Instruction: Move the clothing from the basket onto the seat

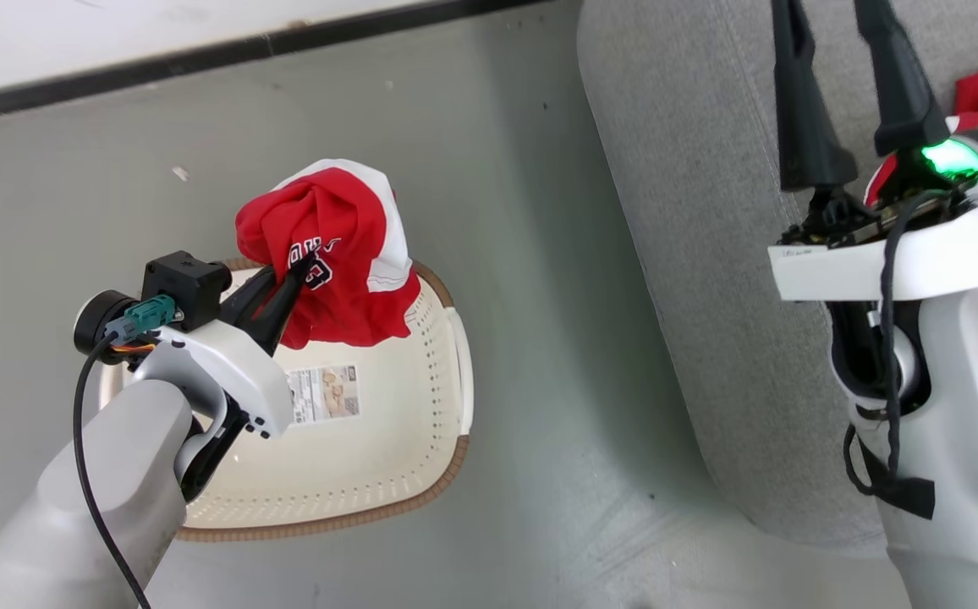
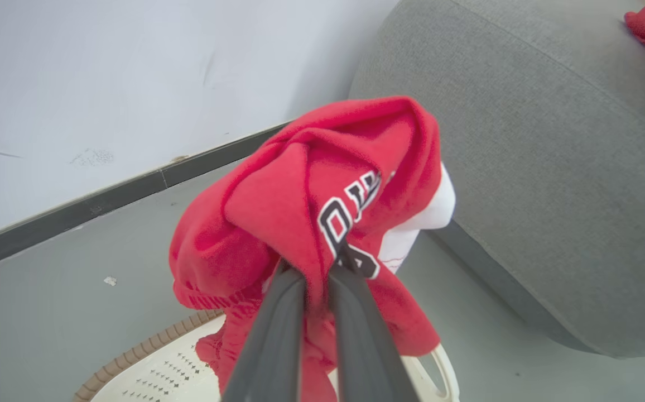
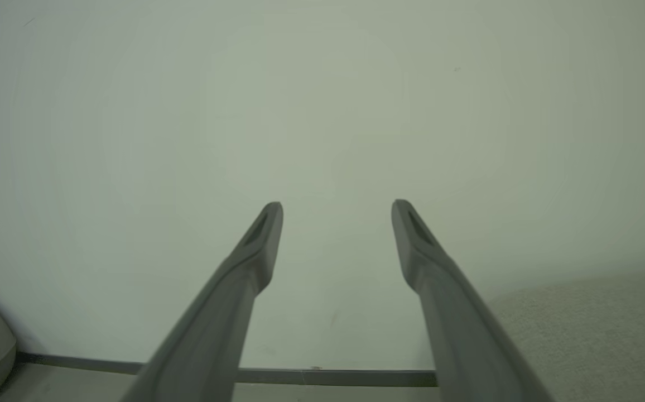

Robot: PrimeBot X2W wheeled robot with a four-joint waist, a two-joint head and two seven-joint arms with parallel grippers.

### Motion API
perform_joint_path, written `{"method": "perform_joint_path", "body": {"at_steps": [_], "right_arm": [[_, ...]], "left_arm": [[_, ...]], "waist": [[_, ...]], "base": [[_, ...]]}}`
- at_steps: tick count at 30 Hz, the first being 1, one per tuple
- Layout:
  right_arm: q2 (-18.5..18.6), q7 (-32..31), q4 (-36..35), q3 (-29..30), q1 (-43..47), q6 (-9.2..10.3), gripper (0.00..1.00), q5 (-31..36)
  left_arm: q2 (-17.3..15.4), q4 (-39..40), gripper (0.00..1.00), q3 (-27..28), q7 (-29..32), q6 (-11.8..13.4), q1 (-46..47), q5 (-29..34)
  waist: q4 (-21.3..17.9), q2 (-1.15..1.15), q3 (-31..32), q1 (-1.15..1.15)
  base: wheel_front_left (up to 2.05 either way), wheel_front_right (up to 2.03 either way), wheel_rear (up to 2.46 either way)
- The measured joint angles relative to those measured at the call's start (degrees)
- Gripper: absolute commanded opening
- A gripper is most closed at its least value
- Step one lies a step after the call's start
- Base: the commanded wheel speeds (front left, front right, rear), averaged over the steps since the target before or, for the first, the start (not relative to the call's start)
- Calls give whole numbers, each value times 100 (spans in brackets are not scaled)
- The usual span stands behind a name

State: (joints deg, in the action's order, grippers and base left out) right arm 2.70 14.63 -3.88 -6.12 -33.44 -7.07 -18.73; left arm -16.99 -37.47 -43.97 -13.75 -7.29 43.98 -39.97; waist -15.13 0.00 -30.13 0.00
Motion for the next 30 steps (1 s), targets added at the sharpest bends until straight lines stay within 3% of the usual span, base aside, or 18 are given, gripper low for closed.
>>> {"method": "perform_joint_path", "body": {"at_steps": [11,30], "right_arm": [[200,0,287,-194,522,0,100,35],[381,0,648,-580,1402,0,100,-70]], "left_arm": [[59,621,0,335,-46,0,-206,-242],[103,1183,0,417,-46,0,-369,-398]], "waist": [[341,0,794,0],[774,0,1864,0]], "base": [[0,0,0],[0,0,0]]}}
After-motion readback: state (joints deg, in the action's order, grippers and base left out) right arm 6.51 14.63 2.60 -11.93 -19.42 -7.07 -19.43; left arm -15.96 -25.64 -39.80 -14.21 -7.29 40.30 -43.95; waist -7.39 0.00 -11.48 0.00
